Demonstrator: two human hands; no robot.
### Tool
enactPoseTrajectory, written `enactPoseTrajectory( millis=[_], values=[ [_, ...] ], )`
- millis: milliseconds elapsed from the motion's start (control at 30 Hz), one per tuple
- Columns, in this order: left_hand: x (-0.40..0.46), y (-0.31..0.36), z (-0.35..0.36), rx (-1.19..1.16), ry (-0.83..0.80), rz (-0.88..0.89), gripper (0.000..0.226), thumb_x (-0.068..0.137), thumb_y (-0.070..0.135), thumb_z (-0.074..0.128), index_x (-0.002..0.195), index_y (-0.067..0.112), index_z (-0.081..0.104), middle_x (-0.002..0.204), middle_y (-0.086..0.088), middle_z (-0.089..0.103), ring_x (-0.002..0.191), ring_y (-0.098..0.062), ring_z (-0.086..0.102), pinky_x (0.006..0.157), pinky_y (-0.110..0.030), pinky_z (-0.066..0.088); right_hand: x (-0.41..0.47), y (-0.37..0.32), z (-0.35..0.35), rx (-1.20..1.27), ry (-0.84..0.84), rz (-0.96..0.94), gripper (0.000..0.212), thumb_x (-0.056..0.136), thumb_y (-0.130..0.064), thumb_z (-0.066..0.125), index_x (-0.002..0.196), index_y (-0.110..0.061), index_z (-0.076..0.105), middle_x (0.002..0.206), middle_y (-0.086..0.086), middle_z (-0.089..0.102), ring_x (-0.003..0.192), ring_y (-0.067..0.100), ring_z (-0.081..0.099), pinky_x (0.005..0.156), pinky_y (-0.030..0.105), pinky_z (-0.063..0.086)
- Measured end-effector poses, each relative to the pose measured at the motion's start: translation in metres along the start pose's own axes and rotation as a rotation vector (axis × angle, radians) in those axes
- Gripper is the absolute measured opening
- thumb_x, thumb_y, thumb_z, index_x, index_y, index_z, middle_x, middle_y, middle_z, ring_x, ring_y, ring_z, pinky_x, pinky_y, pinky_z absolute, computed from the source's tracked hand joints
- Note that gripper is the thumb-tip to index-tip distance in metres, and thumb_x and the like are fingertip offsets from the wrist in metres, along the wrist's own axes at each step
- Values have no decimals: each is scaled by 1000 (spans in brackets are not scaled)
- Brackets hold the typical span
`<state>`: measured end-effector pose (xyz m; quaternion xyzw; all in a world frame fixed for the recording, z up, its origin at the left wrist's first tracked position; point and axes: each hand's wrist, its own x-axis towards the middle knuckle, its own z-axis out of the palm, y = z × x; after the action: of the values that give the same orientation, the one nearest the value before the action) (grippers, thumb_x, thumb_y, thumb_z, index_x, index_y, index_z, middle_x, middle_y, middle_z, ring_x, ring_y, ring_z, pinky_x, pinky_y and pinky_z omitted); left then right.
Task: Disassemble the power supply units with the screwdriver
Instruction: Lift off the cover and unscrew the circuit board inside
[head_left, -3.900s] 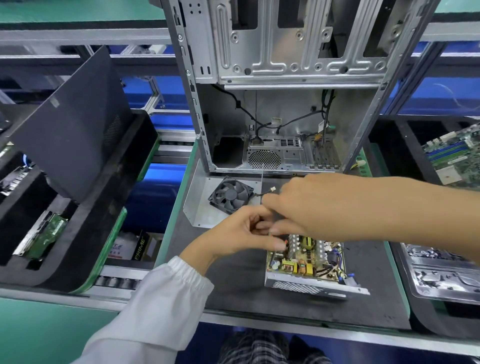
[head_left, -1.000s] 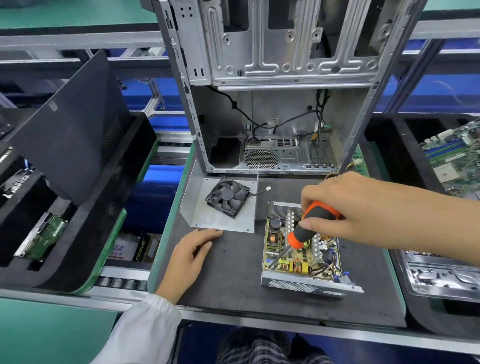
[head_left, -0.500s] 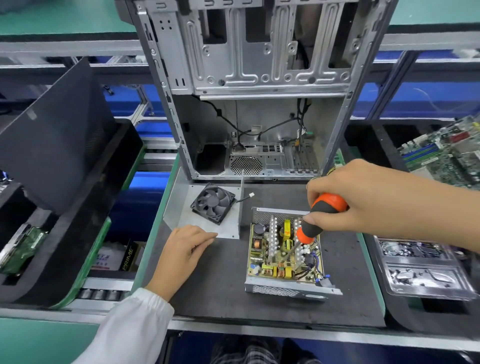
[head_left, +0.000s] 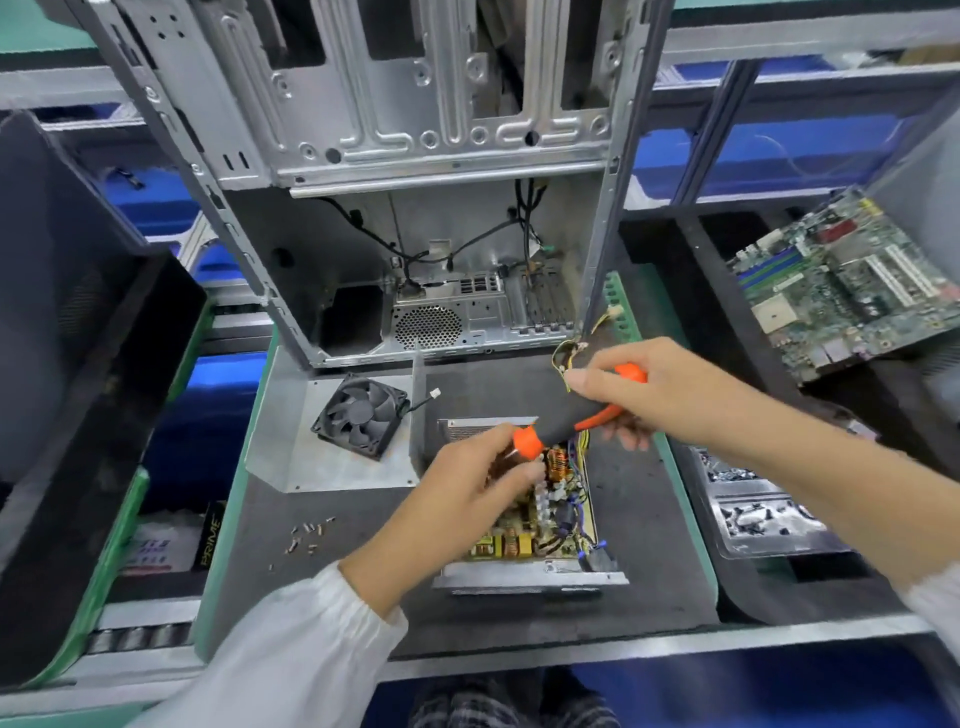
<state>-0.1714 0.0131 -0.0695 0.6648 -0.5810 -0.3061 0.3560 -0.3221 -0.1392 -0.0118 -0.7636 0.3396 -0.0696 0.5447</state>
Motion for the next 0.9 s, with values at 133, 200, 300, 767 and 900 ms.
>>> enactPoseTrajectory(
  millis=[133, 200, 300, 767, 900],
  values=[
    [-1, -15, 12, -180, 126, -187, 8, 93, 18, 64, 86, 21, 60, 69, 11, 56, 62, -1, 51, 60, -23, 44, 2, 18, 5, 231, -96, 19, 55, 70, -52, 67, 101, -8, 57, 79, 11, 72, 67, 21, 66, 61, 29, 57],
    [-2, -22, 15, -211, 222, -247, 8, 91, 20, 66, 84, 20, 62, 73, 9, 64, 70, -5, 61, 71, -36, 53, -1, 29, 8, 155, -172, 18, 46, 71, -44, 73, 100, -11, 60, 81, 5, 73, 71, 15, 66, 69, 30, 55],
    [-3, -26, 19, -171, 283, -258, 17, 87, 37, 65, 85, 20, 61, 77, -3, 69, 80, -22, 67, 79, -49, 54, -10, 44, 25, -205, -343, -247, 10, 78, -29, 77, 82, -22, 70, 77, -9, 65, 78, 3, 56, 74, 22, 44],
    [-5, -24, 28, 227, 279, -207, 13, 92, 37, 62, 91, 27, 54, 60, 9, 55, 62, -20, 58, 57, -42, 50, -12, 45, 67, -1185, -631, 39, 22, 96, -26, 42, 93, -16, 61, 90, 10, 58, 87, 30, 59, 68, 32, 40],
    [-2, -32, 26, 25, 232, -284, 15, 91, 35, 62, 87, 23, 53, 72, 1, 66, 74, -20, 66, 69, -46, 53, -10, 51, 65, -1022, -706, 184, 24, 92, -20, 45, 100, -16, 68, 100, 5, 64, 91, 27, 61, 72, 34, 48]
  ],
)
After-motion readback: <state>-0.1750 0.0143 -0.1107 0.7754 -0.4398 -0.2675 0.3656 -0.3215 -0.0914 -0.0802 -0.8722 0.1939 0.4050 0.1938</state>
